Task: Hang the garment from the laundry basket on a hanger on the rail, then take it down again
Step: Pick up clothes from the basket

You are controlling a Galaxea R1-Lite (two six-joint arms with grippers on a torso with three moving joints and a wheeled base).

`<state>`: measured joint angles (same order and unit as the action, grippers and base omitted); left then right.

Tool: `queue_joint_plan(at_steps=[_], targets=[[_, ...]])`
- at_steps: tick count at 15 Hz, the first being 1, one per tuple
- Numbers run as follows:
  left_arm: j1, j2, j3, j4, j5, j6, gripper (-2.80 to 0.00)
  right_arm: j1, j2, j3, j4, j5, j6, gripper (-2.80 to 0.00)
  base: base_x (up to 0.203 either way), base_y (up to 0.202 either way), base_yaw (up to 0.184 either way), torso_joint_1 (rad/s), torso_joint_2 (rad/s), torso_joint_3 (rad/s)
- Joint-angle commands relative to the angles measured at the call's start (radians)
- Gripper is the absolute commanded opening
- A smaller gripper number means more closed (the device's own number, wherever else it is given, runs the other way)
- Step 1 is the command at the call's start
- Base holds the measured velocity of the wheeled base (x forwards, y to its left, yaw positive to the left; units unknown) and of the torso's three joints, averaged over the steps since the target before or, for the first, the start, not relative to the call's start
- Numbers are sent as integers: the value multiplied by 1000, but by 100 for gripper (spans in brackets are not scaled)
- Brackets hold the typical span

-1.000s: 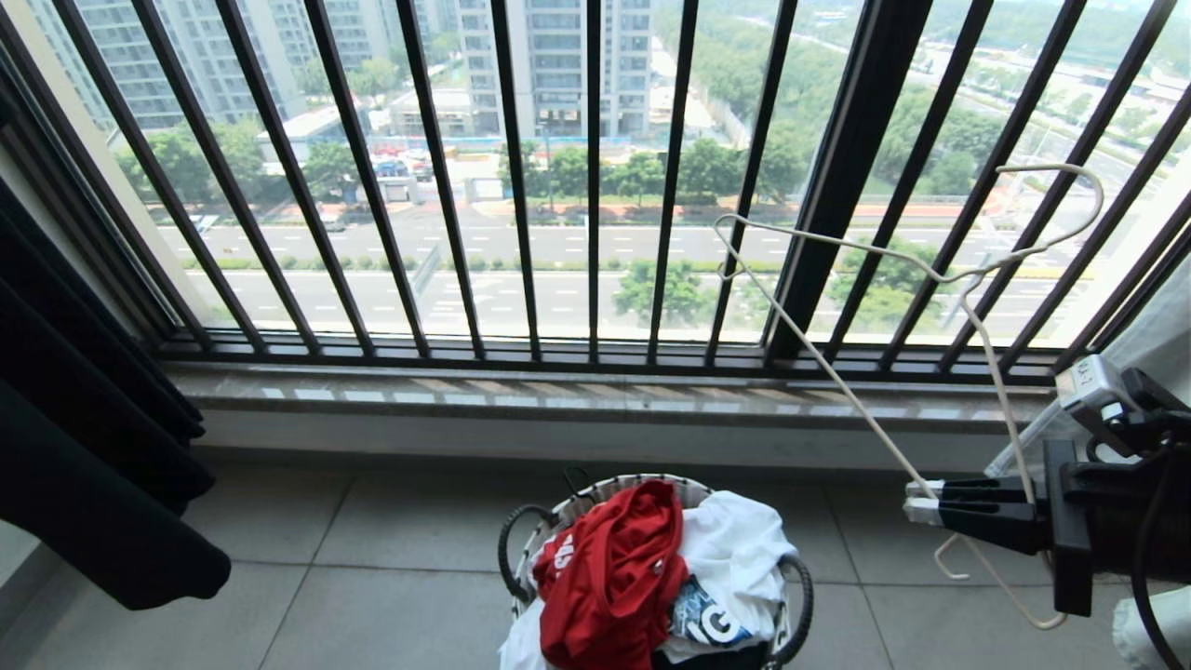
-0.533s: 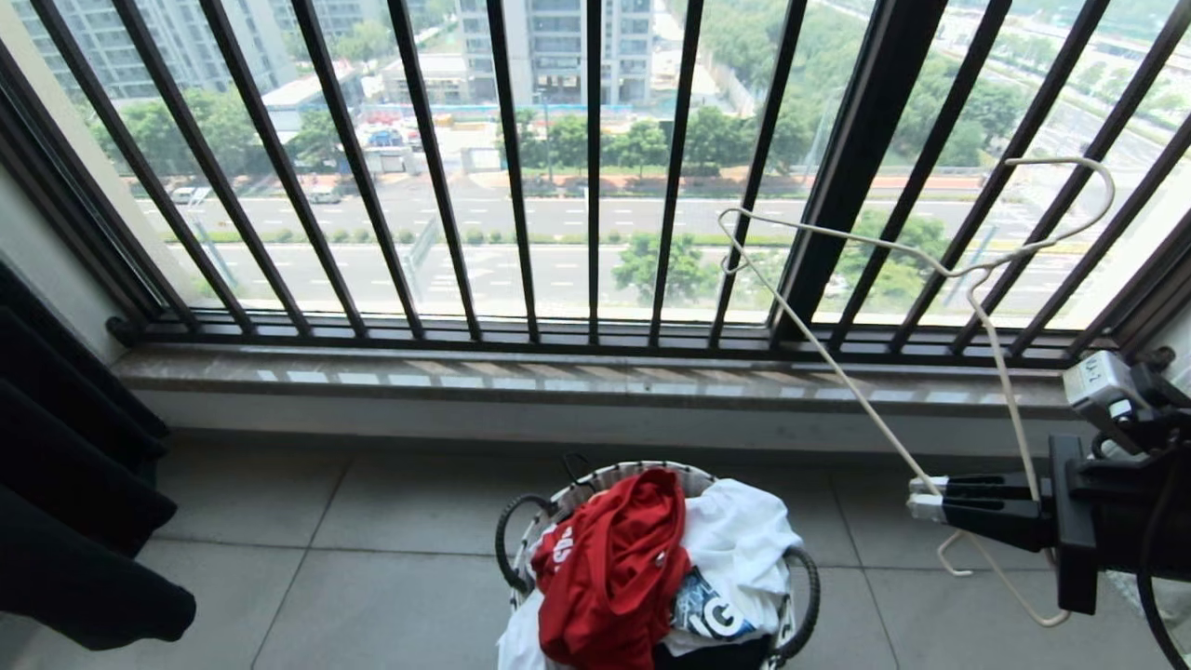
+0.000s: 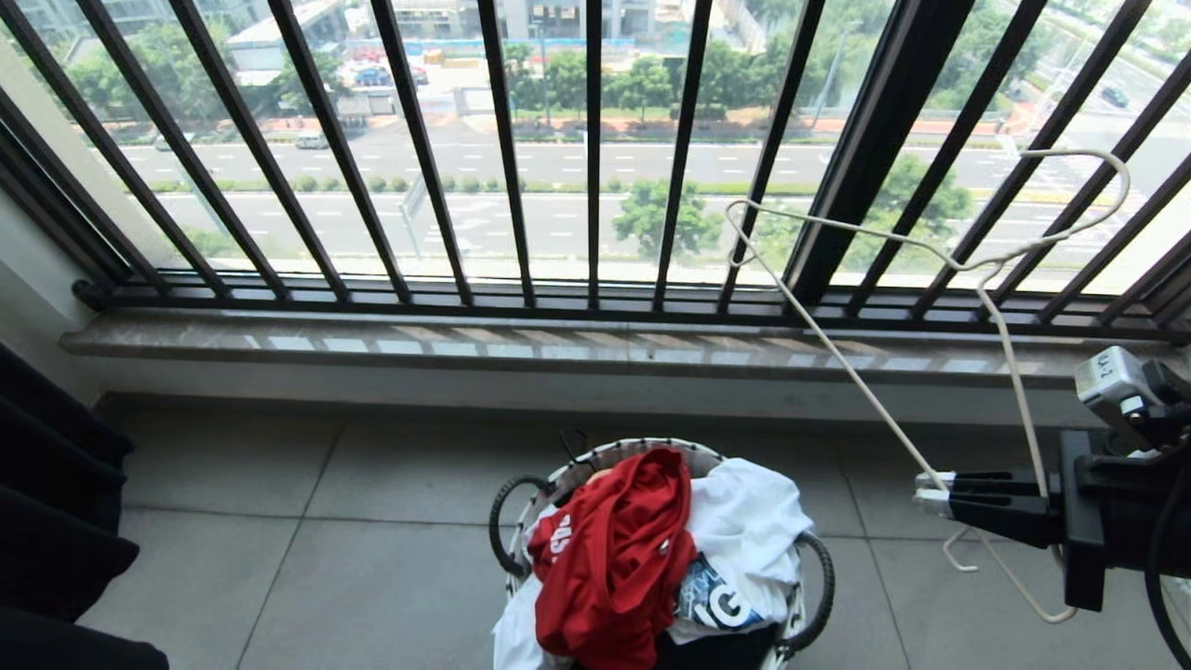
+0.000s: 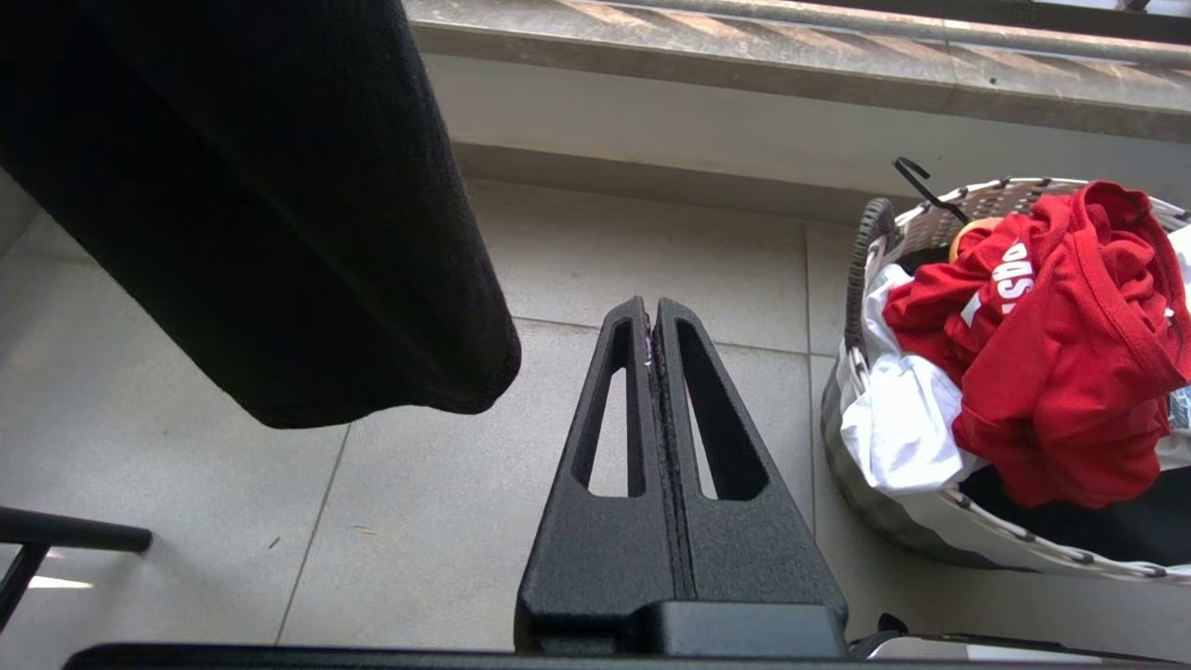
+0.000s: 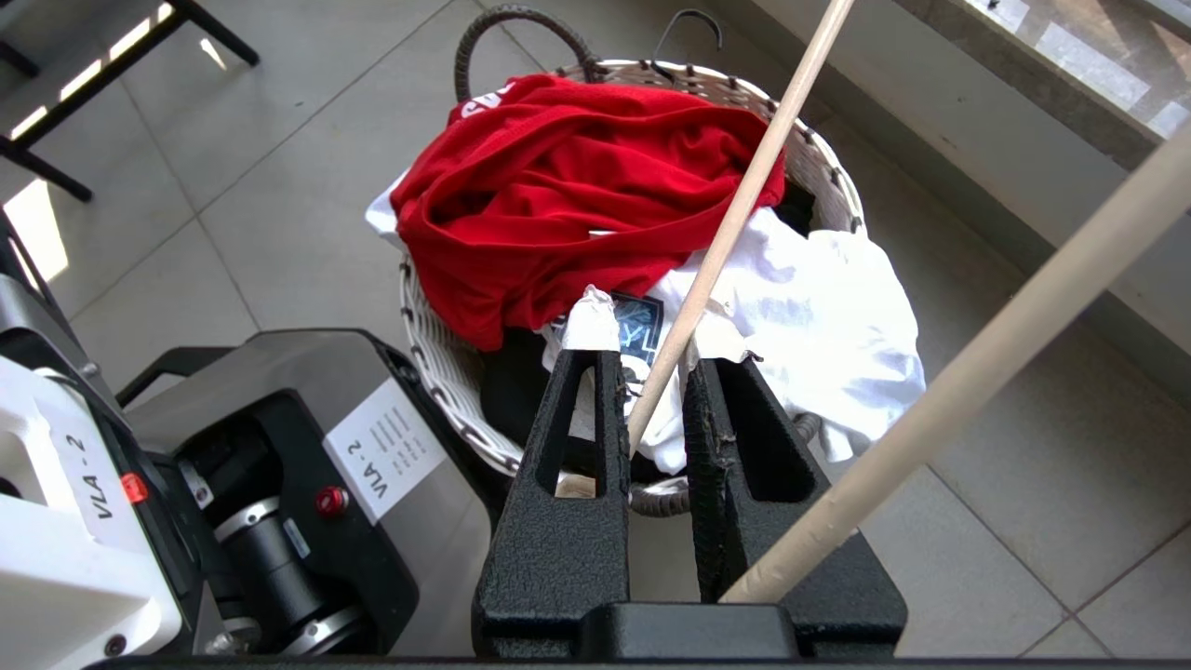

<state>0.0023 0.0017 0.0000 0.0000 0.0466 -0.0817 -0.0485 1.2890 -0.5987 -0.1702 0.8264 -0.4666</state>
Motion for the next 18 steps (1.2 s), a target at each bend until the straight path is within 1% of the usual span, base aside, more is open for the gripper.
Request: queue_joint_plan(at_steps=[1, 3, 6, 8, 10, 13, 18], targets=[[-1, 0, 0, 0, 1, -1, -280, 1, -8, 2, 0, 5, -3, -280, 0, 0, 0, 7, 1, -201], [1, 0, 0, 0, 1, -1, -280, 1, -10, 4, 0, 5, -3, -280, 0, 0, 0, 3, 7, -132], [0, 0, 0, 0, 1, 1, -280, 1, -8, 2, 1, 7, 3, -280, 0, 0, 0, 1, -1, -17], [1, 0, 0, 0, 1, 0, -280, 2, -11, -3, -3, 8, 55, -280, 0, 0, 0, 0, 0, 0], [1, 0, 0, 0, 1, 0, -280, 2, -24, -15, -3, 8, 68, -280, 0, 0, 0, 0, 0, 0], [1, 1, 0, 0, 1, 0, -280, 2, -62, -38, -3, 8, 131, -280, 0, 0, 0, 0, 0, 0], [1, 1, 0, 2, 1, 4, -280, 2, -69, -44, -2, 8, 140, -280, 0, 0, 0, 0, 0, 0]])
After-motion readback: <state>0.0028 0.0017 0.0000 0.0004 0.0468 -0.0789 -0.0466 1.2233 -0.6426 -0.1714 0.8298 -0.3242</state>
